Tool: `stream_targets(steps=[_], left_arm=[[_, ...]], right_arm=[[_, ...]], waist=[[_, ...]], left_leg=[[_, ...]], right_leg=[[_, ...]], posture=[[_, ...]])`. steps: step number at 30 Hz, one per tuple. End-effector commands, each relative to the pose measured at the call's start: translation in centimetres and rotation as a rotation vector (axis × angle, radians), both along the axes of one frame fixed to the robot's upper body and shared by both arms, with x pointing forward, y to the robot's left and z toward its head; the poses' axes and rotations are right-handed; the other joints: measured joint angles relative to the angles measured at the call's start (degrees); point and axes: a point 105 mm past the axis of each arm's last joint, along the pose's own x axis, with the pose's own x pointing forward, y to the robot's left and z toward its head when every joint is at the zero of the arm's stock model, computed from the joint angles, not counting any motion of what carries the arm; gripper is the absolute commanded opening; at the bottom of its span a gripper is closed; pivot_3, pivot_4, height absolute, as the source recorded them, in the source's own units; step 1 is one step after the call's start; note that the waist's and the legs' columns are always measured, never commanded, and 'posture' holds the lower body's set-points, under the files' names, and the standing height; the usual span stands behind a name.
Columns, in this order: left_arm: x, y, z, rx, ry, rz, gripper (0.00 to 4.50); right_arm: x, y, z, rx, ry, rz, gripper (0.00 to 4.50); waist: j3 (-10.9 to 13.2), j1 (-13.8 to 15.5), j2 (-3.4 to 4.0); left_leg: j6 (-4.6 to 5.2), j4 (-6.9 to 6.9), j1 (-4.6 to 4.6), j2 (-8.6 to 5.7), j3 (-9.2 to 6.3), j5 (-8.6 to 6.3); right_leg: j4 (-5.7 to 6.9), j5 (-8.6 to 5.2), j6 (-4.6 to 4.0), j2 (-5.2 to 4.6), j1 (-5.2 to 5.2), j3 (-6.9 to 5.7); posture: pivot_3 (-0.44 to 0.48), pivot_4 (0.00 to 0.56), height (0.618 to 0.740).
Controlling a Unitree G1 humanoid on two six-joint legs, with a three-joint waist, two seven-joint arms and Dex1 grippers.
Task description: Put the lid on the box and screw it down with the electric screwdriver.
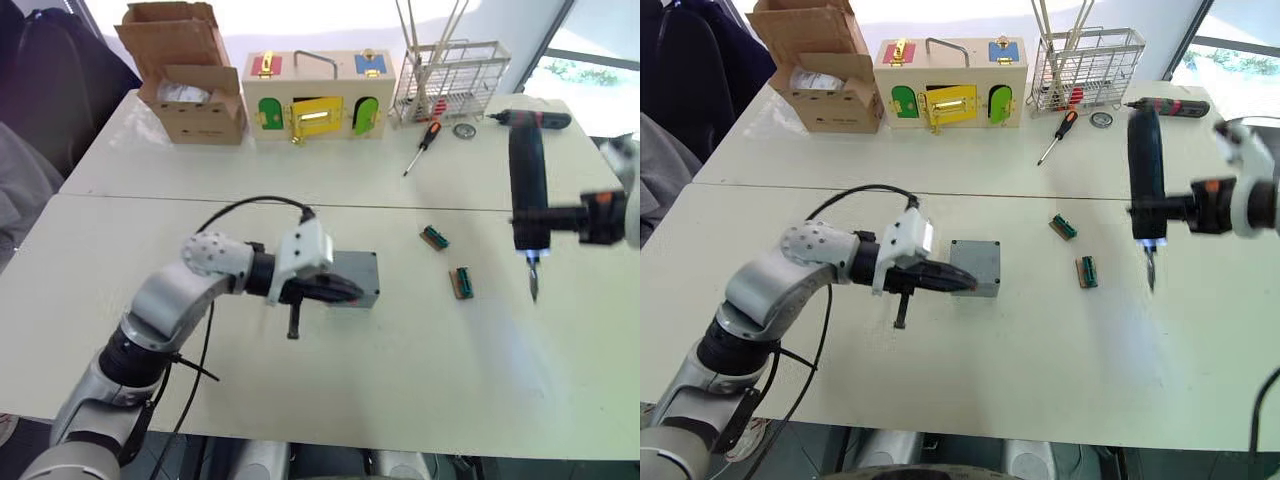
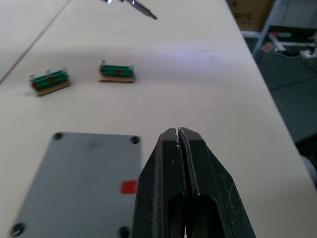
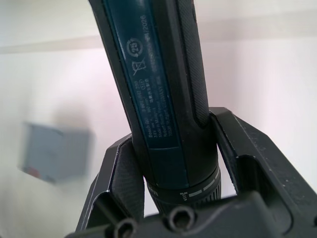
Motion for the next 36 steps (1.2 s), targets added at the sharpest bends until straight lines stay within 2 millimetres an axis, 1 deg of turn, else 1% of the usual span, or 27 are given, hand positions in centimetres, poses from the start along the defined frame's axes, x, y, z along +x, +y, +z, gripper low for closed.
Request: stream_targets(steps=[1, 3, 4, 5, 9, 10, 13, 20, 22, 23, 24, 26, 27, 28, 30, 31, 32, 33, 34, 35, 36], left_arm=[[-0.5, -0.7, -0.1, 0.005, -0.061, -0.028, 0.0], [-0.2, -1.0, -0.5, 0.011, -0.074, -0.013, 0.0], [-0.2, -1.0, -0.6, 0.012, -0.079, -0.009, 0.0], [-0.1, -1.1, -0.7, 0.012, -0.081, -0.007, 0.0], [-0.1, -1.5, -0.8, -0.003, -0.073, 0.005, 0.0], [0.0, -1.3, -1.0, -0.004, -0.067, 0.015, 0.0], [0.3, -1.0, -1.4, -0.001, -0.062, 0.039, 0.0], [1.2, -0.7, -1.6, 0.012, -0.071, 0.079, 0.0], [1.5, -0.5, -1.6, 0.011, -0.072, 0.087, 0.0], [1.7, -0.4, -1.6, 0.011, -0.075, 0.096, 0.0], [1.9, -0.3, -1.5, 0.011, -0.077, 0.107, 0.0], [2.4, -0.1, -1.4, 0.008, -0.086, 0.128, 0.0], [2.7, 0.0, -1.3, 0.005, -0.095, 0.14, 0.0], [2.8, 0.0, -1.2, 0.004, -0.101, 0.147, 0.0], [3.5, 0.0, -0.9, -0.006, -0.119, 0.173, 0.0], [3.8, 0.0, -0.6, -0.019, -0.13, 0.189, 0.0], [4.4, 0.1, -0.2, -0.029, -0.143, 0.22, 0.0], [5.1, 0.4, 0.0, -0.018, -0.169, 0.255, 0.0], [6.0, 1.0, -0.2, 0.023, -0.207, 0.301, 0.0], [7.0, 1.9, -0.9, 0.093, -0.251, 0.346, 0.0], [7.5, 2.6, -1.3, 0.143, -0.281, 0.371, 0.0]], right_arm=[[-1.0, -2.3, -1.4, -0.047, 0.107, -0.076, 1.93], [-1.0, -2.8, -2.7, -0.045, 0.168, -0.113, 1.93], [-1.0, -2.8, -3.0, -0.04, 0.181, -0.123, 1.93], [-0.9, -2.9, -3.1, -0.037, 0.186, -0.127, 1.93], [-0.5, -2.9, -3.7, -0.009, 0.223, -0.165, 1.93], [-0.3, -2.9, -4.2, 0.002, 0.246, -0.192, 1.93], [-0.1, -3.1, -5.4, 0.026, 0.289, -0.245, 1.93], [0.0, -2.9, -6.8, 0.011, 0.305, -0.226, 1.93], [0.1, -3.2, -7.0, -0.018, 0.302, -0.233, 2.92], [0.1, -3.2, -7.1, -0.021, 0.302, -0.236, 3.17], [0.1, -3.3, -7.2, -0.038, 0.298, -0.234, 3.57], [0.3, -3.5, -7.3, -0.079, 0.282, -0.221, 4.22], [0.4, -3.4, -7.1, -0.089, 0.271, -0.217, 4.48], [0.5, -3.4, -7.0, -0.092, 0.264, -0.215, 4.48], [1.0, -3.5, -6.5, -0.136, 0.226, -0.203, 4.48], [1.5, -3.6, -5.9, -0.168, 0.185, -0.19, 4.48], [2.4, -3.4, -4.5, -0.196, 0.109, -0.173, 4.48], [3.4, -3.0, -2.6, -0.219, 0.013, -0.133, 4.48], [4.3, -2.1, -0.3, -0.224, -0.094, -0.08, 4.48], [5.1, -0.5, 2.2, -0.227, -0.214, 0.003, 4.48], [5.4, 0.6, 3.6, -0.229, -0.287, 0.061, 4.48]], waist=[[0.17, 0.05, 0.26], [0.28, -0.12, 0.49], [0.27, -0.31, 0.52], [0.27, -0.53, 0.52], [0.28, -1.18, 0.55], [0.28, -1.18, 0.54], [0.29, -1.11, 0.51], [0.26, -0.52, 0.41], [0.25, -0.45, 0.39], [0.22, -0.46, 0.32], [0.2, -0.45, 0.26], [0.18, -0.32, 0.1], [0.18, -0.27, 0.06], [0.18, -0.19, 0.01], [0.2, 0.11, -0.03], [0.2, 0.14, -0.03], [0.2, 0.15, -0.03], [0.21, 0.13, -0.02], [0.23, 0.08, 0.03], [0.26, -0.07, 0.11], [0.3, -0.37, 0.19]], left_leg=[[0.02, 0.21, 0.0, 0.0, -0.02, -0.01], [0.15, 0.46, 0.01, -0.02, 0.01, -0.04], [0.41, 0.46, 0.03, -0.02, 0.04, -0.15], [0.43, 0.47, 0.05, -0.02, 0.05, -0.14], [0.28, 0.45, 0.06, 0.0, 0.03, -0.05], [0.11, 0.43, 0.06, 0.0, 0.03, 0.05], [0.09, 0.42, 0.04, 0.0, 0.03, 0.06], [0.06, 0.57, 0.05, -0.03, -0.03, 0.07], [0.06, 0.57, 0.07, -0.03, -0.03, 0.07], [0.06, 0.58, 0.08, -0.03, -0.03, 0.07], [0.06, 0.58, 0.12, -0.03, -0.02, 0.07], [0.06, 0.58, 0.2, -0.03, -0.03, 0.07], [0.06, 0.58, 0.25, -0.03, -0.02, 0.07], [0.07, 0.6, 0.28, -0.03, -0.02, 0.07], [0.07, 0.62, 0.28, -0.04, -0.03, 0.07], [0.07, 0.63, 0.28, -0.06, -0.03, 0.07], [0.07, 0.63, 0.28, -0.06, -0.02, 0.07], [0.07, 0.62, 0.28, -0.07, -0.02, 0.07], [0.07, 0.62, 0.27, -0.08, -0.01, 0.07], [0.06, 0.62, 0.21, -0.1, 0.03, 0.08], [0.05, 0.6, 0.17, -0.11, 0.1, 0.08]], right_leg=[[0.12, 0.0, 0.0, 0.01, 0.06, -0.01], [0.31, 0.11, 0.08, 0.02, 0.08, 0.05], [0.31, 0.18, 0.1, 0.02, 0.08, 0.09], [0.36, 0.2, 0.12, 0.03, 0.08, 0.11], [0.43, 0.18, 0.14, 0.07, 0.02, 0.12], [0.42, 0.18, 0.15, 0.07, 0.01, 0.11], [0.4, 0.18, 0.15, 0.07, 0.0, 0.11], [0.44, 0.19, 0.15, 0.06, 0.11, 0.07], [0.45, 0.19, 0.15, 0.07, 0.12, 0.07], [0.46, 0.19, 0.15, 0.07, 0.13, 0.07], [0.48, 0.19, 0.15, 0.07, 0.15, 0.07], [0.48, 0.19, 0.15, 0.07, 0.23, 0.07], [0.48, 0.19, 0.15, 0.07, 0.28, 0.07], [0.48, 0.19, 0.15, 0.07, 0.32, 0.07], [0.48, 0.19, 0.15, 0.07, 0.34, 0.07], [0.48, 0.19, 0.15, 0.06, 0.34, 0.08], [0.47, 0.19, 0.15, 0.06, 0.33, 0.08], [0.48, 0.19, 0.15, 0.04, 0.32, 0.08], [0.51, 0.19, 0.16, 0.03, 0.27, 0.1], [0.61, 0.19, 0.16, 0.02, 0.14, 0.14], [0.74, 0.19, 0.17, 0.0, 0.0, 0.15]], posture=[[0.0, 0.15, 0.735], [0.0, 0.15, 0.735], [0.0, 0.15, 0.735], [0.0, 0.15, 0.735], [0.0, 0.15, 0.735], [0.0, 0.15, 0.735], [0.0, 0.15, 0.735], [0.0, 0.15, 0.735], [0.0, 0.15, 0.735], [0.0, 0.15, 0.735], [0.0, 0.15, 0.735], [0.0, 0.15, 0.735], [0.0, 0.15, 0.735], [0.0, 0.15, 0.735], [0.0, 0.15, 0.735], [0.0, 0.15, 0.735], [0.0, 0.15, 0.735], [0.0, 0.15, 0.735], [0.0, 0.15, 0.735], [0.0, 0.15, 0.735], [0.0, 0.15, 0.735]])
